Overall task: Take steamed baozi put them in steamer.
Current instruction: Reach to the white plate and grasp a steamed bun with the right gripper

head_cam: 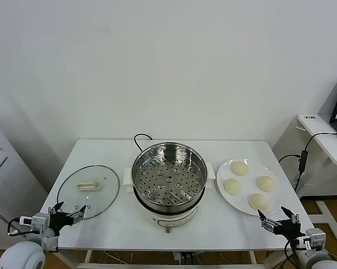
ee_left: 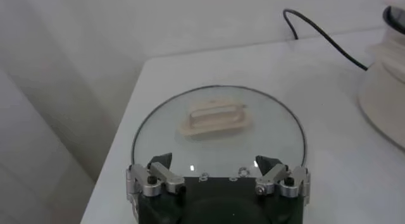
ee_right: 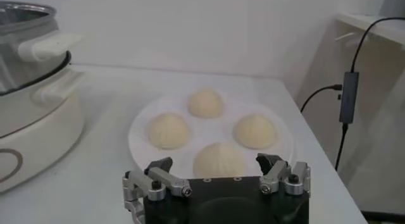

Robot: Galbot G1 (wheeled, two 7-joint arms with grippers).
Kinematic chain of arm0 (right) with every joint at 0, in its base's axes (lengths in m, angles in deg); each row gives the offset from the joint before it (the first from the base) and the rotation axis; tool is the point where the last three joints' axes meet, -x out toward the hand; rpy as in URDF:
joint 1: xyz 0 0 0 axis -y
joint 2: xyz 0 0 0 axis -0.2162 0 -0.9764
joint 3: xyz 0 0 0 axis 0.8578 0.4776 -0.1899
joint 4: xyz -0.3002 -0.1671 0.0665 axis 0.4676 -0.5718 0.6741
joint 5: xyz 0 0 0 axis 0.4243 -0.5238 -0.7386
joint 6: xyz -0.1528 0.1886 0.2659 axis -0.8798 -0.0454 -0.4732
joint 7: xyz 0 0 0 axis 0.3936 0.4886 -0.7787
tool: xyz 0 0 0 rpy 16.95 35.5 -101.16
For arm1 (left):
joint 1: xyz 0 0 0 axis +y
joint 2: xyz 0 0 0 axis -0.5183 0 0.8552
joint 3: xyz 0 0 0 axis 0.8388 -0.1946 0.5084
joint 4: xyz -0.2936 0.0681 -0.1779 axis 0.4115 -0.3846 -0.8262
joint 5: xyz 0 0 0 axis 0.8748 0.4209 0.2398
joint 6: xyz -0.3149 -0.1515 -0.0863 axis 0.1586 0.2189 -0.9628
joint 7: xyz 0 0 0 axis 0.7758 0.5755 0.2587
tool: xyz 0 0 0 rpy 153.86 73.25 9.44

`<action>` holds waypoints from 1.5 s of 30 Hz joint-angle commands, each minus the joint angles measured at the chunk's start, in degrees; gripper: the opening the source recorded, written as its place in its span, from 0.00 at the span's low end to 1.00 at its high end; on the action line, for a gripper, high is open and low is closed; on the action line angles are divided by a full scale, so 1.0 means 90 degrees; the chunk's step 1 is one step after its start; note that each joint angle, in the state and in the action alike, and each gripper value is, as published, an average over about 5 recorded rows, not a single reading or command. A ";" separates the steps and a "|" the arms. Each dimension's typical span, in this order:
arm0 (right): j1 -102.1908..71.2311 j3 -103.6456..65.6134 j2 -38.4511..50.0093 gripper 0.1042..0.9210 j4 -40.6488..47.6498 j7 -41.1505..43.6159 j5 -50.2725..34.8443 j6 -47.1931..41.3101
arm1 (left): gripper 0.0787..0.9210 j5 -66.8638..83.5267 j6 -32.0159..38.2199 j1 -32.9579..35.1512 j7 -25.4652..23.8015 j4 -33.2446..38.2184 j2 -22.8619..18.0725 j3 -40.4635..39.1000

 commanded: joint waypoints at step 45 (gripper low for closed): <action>1.1255 0.9723 0.1011 0.88 0.7035 0.5921 0.3696 0.2642 | 0.88 -0.0134 -0.0243 -0.0432 0.0000 0.0058 0.0025 -0.0377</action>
